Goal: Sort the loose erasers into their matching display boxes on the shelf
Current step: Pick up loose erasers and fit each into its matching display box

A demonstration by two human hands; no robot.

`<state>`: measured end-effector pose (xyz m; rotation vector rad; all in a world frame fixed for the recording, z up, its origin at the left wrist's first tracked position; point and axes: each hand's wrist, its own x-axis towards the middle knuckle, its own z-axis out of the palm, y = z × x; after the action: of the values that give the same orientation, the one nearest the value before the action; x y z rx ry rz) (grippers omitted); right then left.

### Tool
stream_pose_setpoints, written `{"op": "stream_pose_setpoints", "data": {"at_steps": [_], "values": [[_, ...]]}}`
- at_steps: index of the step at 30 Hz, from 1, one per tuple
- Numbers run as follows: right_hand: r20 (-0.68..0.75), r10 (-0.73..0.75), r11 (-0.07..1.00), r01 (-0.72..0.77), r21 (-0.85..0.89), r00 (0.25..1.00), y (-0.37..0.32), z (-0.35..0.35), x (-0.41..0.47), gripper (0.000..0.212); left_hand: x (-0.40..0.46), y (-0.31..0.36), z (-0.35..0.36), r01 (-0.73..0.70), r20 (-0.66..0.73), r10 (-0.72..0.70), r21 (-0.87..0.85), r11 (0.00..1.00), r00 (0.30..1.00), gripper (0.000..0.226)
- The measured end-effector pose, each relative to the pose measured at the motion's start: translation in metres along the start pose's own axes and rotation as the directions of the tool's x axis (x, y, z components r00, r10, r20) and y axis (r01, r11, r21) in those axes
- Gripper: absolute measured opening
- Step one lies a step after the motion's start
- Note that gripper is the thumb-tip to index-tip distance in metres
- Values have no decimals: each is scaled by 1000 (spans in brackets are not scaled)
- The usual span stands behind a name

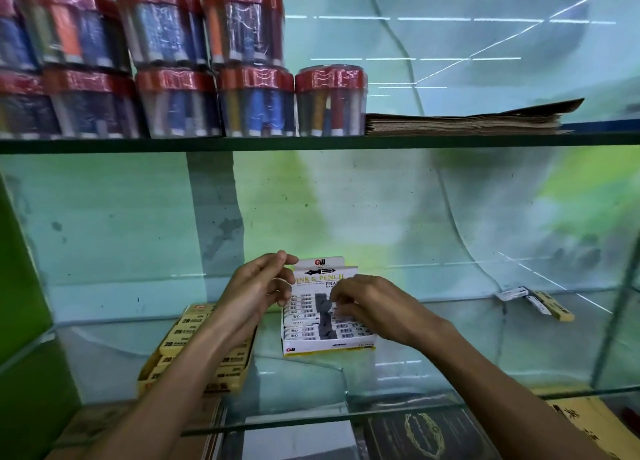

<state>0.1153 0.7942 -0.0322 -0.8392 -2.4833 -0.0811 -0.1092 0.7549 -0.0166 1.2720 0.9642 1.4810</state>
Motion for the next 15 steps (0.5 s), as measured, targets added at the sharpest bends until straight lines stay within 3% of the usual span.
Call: {"op": "stream_pose_setpoints", "data": {"at_steps": [4, 15], "values": [[76, -57, 981, 70, -183, 995, 2, 6, 8, 13, -1, 1, -5, -2, -7, 2, 7, 1000, 1000, 24], [95, -38, 979, 56, -195, 995, 8, 5, 6, 14, -1, -2, 2, -31, 7, 31, 30, 999, 999, 23]]}}
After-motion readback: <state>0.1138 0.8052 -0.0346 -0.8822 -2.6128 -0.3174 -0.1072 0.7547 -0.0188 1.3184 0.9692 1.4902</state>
